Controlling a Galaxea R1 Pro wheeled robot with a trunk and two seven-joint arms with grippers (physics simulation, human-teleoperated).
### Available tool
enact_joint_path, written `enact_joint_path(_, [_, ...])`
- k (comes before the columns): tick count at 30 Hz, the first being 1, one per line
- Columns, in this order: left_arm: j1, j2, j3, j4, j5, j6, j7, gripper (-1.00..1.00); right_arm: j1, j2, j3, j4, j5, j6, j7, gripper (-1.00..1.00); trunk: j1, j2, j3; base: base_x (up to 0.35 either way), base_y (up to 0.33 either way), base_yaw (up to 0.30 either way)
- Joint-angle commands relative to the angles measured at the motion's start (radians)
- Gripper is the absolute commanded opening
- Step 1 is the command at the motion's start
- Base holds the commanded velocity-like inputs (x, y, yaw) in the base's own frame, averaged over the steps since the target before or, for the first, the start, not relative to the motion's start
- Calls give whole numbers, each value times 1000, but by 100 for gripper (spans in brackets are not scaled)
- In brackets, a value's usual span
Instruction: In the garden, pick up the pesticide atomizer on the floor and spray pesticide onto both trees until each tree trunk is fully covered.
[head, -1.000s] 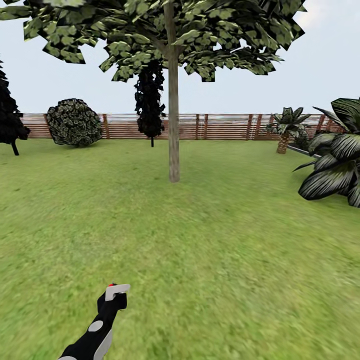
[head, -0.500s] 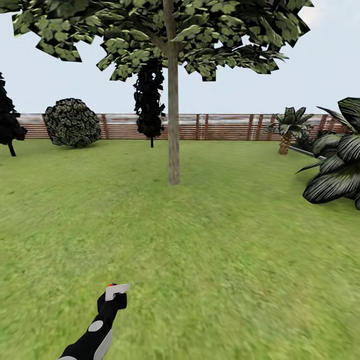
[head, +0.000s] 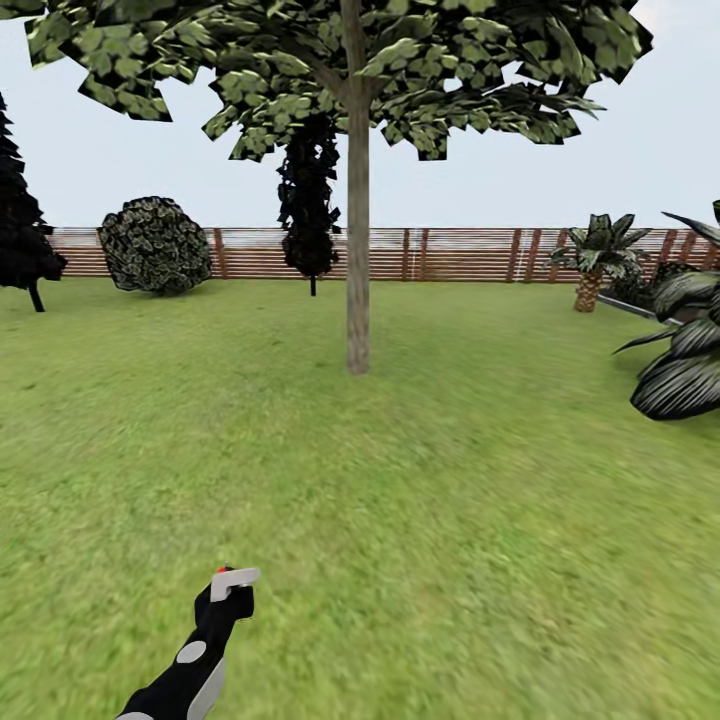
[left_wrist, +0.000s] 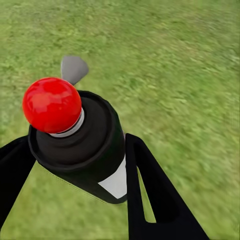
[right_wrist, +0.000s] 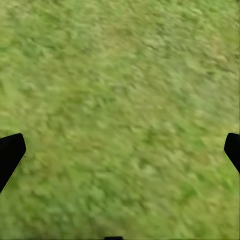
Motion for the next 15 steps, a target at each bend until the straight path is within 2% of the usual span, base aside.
enact_joint_path(1, [-1,-1,4,1,2,-3,-1,-100,-1,0,-5,1,10,-3,-5,100,1,-2,-2,350,57,26])
enact_joint_path(15, [-1,-1,4,1,2,-3,-1,-100,-1,1,-5,1,12,-3,-5,100,1,-2,-2,350,62,4])
